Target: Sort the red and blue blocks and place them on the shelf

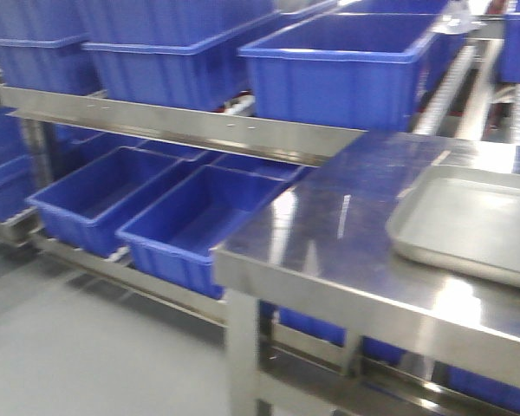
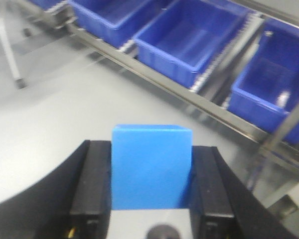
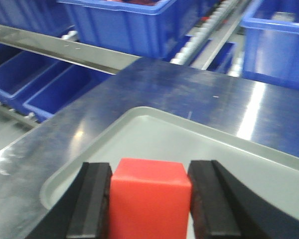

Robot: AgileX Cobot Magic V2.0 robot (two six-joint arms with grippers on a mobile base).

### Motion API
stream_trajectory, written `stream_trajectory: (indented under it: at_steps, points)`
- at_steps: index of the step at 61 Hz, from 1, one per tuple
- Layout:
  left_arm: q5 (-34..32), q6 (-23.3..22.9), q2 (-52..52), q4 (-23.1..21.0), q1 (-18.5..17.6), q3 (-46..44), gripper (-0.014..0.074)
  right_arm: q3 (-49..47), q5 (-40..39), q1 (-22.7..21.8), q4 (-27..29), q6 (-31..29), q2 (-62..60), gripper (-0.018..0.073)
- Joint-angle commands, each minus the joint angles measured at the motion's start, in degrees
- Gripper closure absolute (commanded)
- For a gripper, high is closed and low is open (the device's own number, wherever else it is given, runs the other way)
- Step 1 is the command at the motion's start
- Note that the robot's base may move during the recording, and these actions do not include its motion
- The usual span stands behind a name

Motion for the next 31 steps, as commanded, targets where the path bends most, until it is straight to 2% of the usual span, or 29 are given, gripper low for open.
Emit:
stream_trajectory:
  at_steps: [1, 31]
  points:
    - [-4.35, -0.17, 0.26, 0.36, 0.08, -1.61, 0.0472, -1.67, -5.32, -0.19, -0.78, -0.34, 0.20, 0.0510]
    - [-4.35, -0.17, 0.26, 0.36, 0.08, -1.61, 0.0472, -1.67, -5.32, -0.19, -0.78, -0.34, 0.20, 0.0510]
